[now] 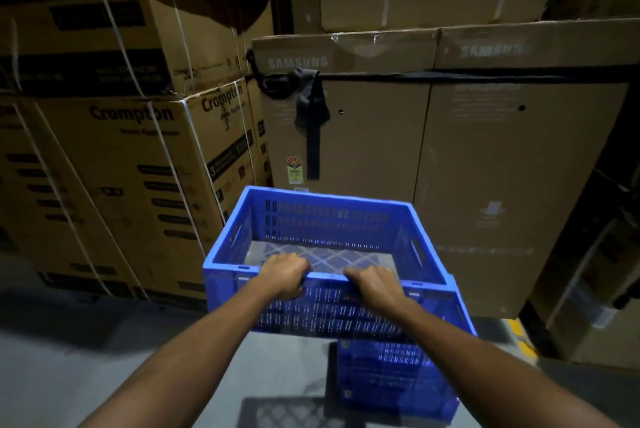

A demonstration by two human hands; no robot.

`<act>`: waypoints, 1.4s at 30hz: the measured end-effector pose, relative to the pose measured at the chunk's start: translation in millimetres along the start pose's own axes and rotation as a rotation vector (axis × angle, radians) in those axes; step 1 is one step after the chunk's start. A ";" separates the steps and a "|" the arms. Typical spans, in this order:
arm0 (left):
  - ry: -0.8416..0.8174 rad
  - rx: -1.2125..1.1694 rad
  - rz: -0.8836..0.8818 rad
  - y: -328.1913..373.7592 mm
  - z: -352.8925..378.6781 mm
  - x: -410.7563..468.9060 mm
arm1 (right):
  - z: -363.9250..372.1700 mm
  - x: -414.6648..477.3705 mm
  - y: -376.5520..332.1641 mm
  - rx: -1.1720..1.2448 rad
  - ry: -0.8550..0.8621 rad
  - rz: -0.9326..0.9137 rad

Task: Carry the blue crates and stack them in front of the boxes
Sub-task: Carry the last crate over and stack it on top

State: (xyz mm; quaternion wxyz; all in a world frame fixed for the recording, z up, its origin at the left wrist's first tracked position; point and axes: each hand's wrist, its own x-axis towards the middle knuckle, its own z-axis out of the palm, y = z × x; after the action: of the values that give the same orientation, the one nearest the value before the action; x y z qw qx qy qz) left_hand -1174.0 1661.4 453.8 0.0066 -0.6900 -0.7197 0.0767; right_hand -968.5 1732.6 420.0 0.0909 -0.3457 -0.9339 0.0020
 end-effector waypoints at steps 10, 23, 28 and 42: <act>0.027 0.079 -0.061 -22.0 139.6 124.3 | 152.4 92.9 63.4 0.002 -0.170 0.209; 0.017 -0.005 -0.134 -39.7 355.6 192.7 | 344.2 123.5 75.2 -0.102 -0.147 0.143; 0.071 -0.029 -0.091 -50.0 358.5 211.6 | 341.1 135.6 88.2 -0.076 -0.109 0.143; 0.074 0.117 0.050 -4.5 332.2 273.6 | 349.2 125.7 156.9 -0.010 -0.089 0.272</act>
State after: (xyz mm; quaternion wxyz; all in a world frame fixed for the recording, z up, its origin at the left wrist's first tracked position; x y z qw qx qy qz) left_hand -1229.9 1899.6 99.7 0.0716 -0.7086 -0.6958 0.0933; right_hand -1020.6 1953.9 87.3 0.0464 -0.4689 -0.8817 0.0247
